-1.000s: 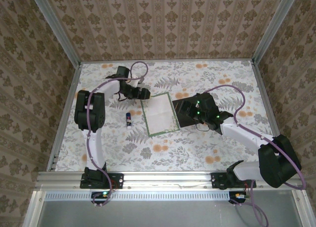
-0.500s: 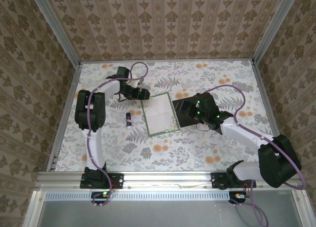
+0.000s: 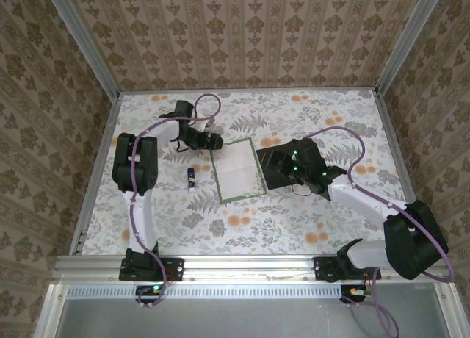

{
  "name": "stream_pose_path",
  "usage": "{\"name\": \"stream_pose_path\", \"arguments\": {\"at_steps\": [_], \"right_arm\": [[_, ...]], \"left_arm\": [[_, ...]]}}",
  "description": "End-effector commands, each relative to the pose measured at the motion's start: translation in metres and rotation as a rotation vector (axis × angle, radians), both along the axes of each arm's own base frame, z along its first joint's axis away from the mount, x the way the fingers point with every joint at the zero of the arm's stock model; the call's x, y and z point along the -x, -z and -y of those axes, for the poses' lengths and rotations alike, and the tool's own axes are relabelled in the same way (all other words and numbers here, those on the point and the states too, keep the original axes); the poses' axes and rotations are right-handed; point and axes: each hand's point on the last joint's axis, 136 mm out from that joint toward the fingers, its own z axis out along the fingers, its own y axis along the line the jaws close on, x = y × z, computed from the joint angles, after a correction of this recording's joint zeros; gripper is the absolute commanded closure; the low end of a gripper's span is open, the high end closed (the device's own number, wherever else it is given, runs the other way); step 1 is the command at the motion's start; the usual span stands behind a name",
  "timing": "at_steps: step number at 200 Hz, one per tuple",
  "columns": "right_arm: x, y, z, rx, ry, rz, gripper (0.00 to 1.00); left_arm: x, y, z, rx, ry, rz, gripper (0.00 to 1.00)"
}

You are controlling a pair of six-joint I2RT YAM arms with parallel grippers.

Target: Place the letter into the envelope and seal it

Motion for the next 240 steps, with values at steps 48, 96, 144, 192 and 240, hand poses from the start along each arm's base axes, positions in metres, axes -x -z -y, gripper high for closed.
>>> {"name": "stream_pose_path", "arguments": {"at_steps": [48, 96, 144, 192, 240], "right_arm": [[0.000, 0.007, 0.008, 0.014, 0.038, -0.008, 0.00], [-0.002, 0.007, 0.007, 0.011, 0.036, -0.010, 0.00], [0.001, 0.008, 0.008, 0.012, 0.039, -0.012, 0.00], [0.000, 0.010, 0.009, 0.015, 0.042, -0.016, 0.00], [0.000, 0.010, 0.008, 0.014, 0.040, -0.019, 0.00]], "left_arm": [[-0.016, -0.037, -0.008, 0.010, -0.060, 0.106, 0.19], [-0.017, -0.041, -0.007, 0.039, -0.066, 0.104, 0.18], [-0.010, -0.010, -0.004, 0.017, -0.047, 0.032, 0.18], [-0.006, -0.001, 0.001, 0.005, -0.030, 0.016, 0.18], [0.000, 0.003, 0.003, 0.000, -0.017, -0.002, 0.19]]}}
